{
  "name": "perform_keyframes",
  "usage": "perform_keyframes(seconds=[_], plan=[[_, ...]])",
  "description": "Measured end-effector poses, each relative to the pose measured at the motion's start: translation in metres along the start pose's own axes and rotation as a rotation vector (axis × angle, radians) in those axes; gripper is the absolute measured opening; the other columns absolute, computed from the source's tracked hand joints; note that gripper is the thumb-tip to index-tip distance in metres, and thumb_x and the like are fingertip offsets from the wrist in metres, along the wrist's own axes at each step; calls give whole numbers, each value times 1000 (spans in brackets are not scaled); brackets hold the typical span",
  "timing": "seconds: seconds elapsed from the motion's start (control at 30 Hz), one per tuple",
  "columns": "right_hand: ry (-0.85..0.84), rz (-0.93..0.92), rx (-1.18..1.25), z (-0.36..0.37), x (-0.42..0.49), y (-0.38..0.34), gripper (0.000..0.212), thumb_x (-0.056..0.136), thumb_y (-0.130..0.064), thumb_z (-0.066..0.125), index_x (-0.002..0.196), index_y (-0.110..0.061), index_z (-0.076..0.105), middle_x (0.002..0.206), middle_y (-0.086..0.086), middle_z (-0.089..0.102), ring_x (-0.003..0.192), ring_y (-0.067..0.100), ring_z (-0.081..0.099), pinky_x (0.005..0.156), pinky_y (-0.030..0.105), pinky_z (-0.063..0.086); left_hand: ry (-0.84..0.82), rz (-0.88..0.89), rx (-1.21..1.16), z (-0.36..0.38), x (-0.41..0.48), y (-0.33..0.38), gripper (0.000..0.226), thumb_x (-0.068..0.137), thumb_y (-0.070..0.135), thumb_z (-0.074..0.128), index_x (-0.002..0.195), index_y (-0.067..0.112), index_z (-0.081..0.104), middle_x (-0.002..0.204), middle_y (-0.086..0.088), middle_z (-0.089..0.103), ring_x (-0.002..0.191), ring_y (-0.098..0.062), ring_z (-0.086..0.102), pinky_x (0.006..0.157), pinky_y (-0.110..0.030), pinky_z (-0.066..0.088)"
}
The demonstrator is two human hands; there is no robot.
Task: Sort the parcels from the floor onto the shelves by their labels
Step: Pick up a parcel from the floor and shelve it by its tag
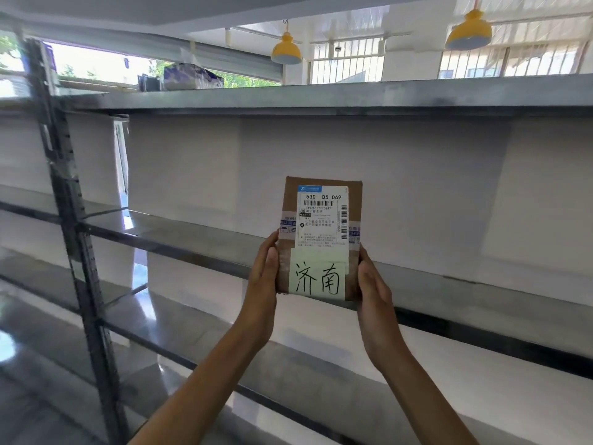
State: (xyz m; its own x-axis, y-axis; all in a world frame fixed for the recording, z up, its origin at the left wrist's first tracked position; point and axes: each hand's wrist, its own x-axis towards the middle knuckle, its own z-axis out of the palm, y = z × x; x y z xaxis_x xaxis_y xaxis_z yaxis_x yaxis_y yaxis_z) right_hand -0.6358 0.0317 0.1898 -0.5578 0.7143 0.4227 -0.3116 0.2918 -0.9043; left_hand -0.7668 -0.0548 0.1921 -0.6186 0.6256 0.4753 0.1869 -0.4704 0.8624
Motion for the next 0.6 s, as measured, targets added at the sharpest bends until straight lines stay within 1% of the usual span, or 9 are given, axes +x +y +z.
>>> perform_keyframes(seconds=[0.07, 0.13, 0.23, 0.3, 0.33, 0.4, 0.5, 0.6], plan=[[-31, -6, 4, 9, 1, 2, 67, 81, -56, 33, 145, -37, 32, 137, -8, 54, 122, 6, 53, 99, 26, 47, 5, -1, 4, -7, 0, -1, 47, 97, 44, 29, 139, 26, 39, 128, 0, 61, 112, -19, 63, 89, -41, 55], [-54, 0, 1, 18, 2, 4, 68, 80, -56, 33, 145, -37, 31, 139, -8, 53, 123, 7, 52, 96, 21, 47, 25, -11, 9, -17, -1, -2, 53, 93, 47, 28, 140, 26, 40, 124, -1, 64, 109, -19, 64, 88, -37, 55], [-102, 14, -24, 34, 7, 8, 64, 83, -54, 33, 145, -38, 31, 140, -8, 51, 124, 6, 52, 86, 10, 49, 53, -11, 10, -33, 0, -4, 48, 97, 43, 27, 139, 24, 42, 122, -2, 66, 108, -21, 65, 85, -32, 55], [-125, 23, -32, 47, 11, 12, 54, 92, -47, 33, 145, -37, 30, 140, -8, 51, 120, 6, 54, 79, 7, 51, 66, -21, 5, -45, 2, -3, 50, 95, 45, 30, 138, 22, 43, 122, -4, 66, 107, -21, 66, 81, -29, 57], [-127, 28, -36, 53, 13, 14, 50, 96, -41, 32, 145, -37, 29, 139, -7, 51, 117, 5, 55, 75, 6, 51, 74, -27, 3, -52, 4, -3, 48, 97, 43, 31, 137, 21, 44, 121, -6, 66, 106, -22, 66, 79, -28, 57], [-119, 31, -41, 66, 18, 16, 46, 99, -36, 31, 145, -37, 29, 138, -7, 52, 111, 3, 56, 70, 6, 50, 83, -32, 6, -66, 9, -2, 43, 100, 37, 28, 136, 20, 46, 120, -8, 67, 106, -25, 66, 78, -28, 57], [-103, 38, -19, 90, 25, 19, 45, 100, -36, 31, 145, -36, 30, 134, -8, 54, 102, -5, 57, 65, 3, 48, 69, -21, 43, -91, 20, 4, 44, 100, 36, 26, 137, 23, 45, 120, -6, 67, 104, -25, 66, 80, -34, 57], [-110, 43, -12, 121, 31, 23, 45, 99, -36, 32, 144, -35, 32, 133, -7, 56, 102, -6, 56, 64, 3, 48, 66, -2, 82, -122, 31, 10, 43, 99, 35, 28, 136, 23, 45, 121, -6, 66, 105, -25, 66, 81, -38, 58]])
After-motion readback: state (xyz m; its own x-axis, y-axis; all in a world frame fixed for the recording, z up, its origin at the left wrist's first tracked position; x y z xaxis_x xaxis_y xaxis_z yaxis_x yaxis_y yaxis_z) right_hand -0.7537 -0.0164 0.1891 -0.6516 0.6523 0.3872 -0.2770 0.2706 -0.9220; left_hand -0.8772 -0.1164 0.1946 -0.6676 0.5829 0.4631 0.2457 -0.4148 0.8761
